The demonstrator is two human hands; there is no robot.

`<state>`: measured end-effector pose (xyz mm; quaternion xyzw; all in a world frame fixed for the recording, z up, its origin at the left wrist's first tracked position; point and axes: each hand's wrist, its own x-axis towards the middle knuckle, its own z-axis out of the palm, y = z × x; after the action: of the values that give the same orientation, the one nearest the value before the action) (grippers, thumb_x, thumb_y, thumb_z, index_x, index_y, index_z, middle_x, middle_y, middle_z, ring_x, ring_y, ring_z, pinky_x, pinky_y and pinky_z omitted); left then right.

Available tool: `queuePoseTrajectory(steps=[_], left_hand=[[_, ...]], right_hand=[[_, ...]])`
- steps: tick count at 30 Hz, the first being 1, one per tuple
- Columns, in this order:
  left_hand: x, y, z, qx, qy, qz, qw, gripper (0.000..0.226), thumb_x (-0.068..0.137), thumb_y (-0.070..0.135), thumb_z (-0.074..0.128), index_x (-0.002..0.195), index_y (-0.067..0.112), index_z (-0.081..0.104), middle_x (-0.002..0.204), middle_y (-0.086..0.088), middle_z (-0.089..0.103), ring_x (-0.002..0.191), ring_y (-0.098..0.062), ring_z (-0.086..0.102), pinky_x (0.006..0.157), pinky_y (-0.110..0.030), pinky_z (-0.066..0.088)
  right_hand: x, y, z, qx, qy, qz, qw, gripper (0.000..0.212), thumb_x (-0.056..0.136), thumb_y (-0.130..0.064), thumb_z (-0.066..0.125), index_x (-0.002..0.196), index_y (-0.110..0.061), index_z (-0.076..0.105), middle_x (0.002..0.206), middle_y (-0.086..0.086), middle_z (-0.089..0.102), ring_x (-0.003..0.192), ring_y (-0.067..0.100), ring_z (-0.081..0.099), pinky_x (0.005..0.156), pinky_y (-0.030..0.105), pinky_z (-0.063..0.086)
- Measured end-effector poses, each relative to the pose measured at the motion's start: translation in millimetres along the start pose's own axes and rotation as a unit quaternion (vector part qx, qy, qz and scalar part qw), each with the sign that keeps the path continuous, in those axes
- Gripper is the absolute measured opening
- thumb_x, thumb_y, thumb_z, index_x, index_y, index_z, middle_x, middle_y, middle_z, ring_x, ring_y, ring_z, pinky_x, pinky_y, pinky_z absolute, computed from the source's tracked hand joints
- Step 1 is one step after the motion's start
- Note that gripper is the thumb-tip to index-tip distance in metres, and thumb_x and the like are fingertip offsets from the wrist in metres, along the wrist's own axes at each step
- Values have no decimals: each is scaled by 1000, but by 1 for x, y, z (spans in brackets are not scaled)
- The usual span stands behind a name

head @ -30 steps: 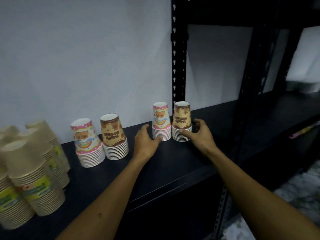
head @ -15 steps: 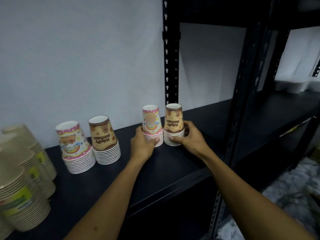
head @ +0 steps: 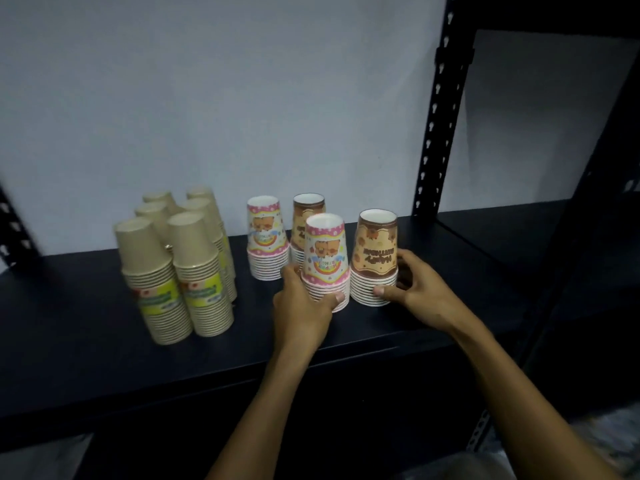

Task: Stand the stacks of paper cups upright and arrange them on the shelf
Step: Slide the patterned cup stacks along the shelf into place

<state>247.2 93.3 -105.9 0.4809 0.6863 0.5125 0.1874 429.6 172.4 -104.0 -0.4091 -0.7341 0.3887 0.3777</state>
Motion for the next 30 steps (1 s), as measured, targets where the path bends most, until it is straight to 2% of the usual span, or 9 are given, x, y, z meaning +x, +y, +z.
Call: queuePoseTrajectory(steps=[6,12,18,22,27,30], left_hand=[[4,-15,-32,68,60,-5,996,60,77,25,77,121,12,38,132,-9,58,118,-29,57,91,-39,48],[8,-22,-42,77,76,-9,994,59,76,26,78,119,12,39,130,-9,59,116,-30,58,88,-37,47],[6,-25,-39,86,89,2,992,65,78,27,77,127,10,38,133,-9,56,119,-29,56,91,-37,46],[4,-28,-42,98,89,-14,991,69,78,24,76,133,11,36,135,-9,54,121,-29,54,93,-35,46],[2,-28,-43,87,99,-18,991,66,77,22,75,132,11,40,133,-9,55,120,-26,55,92,-32,46],[1,-27,-43,88,102,-22,991,67,78,21,75,134,11,40,134,-8,55,121,-25,54,94,-32,46]], right_hand=[[8,-20,42,-29,-13,-41,999,67,77,-18,77,136,-26,46,124,-10,62,112,7,59,98,31,47],[16,-24,56,0,-7,-40,999,64,76,-20,77,133,-27,49,124,-9,63,113,9,60,101,39,47],[12,-22,59,6,-14,-26,1000,67,78,-23,77,137,-23,46,131,-9,60,116,7,58,102,33,46],[8,-25,59,-25,-24,-35,999,66,80,-25,75,138,-25,43,127,-14,57,112,4,56,88,14,42],[9,-24,61,-69,-19,-54,996,62,81,-29,74,136,-32,45,128,-6,52,108,9,56,84,20,42],[9,-25,61,-66,-23,-54,996,64,82,-28,73,138,-28,43,127,-8,55,107,8,55,79,14,40]])
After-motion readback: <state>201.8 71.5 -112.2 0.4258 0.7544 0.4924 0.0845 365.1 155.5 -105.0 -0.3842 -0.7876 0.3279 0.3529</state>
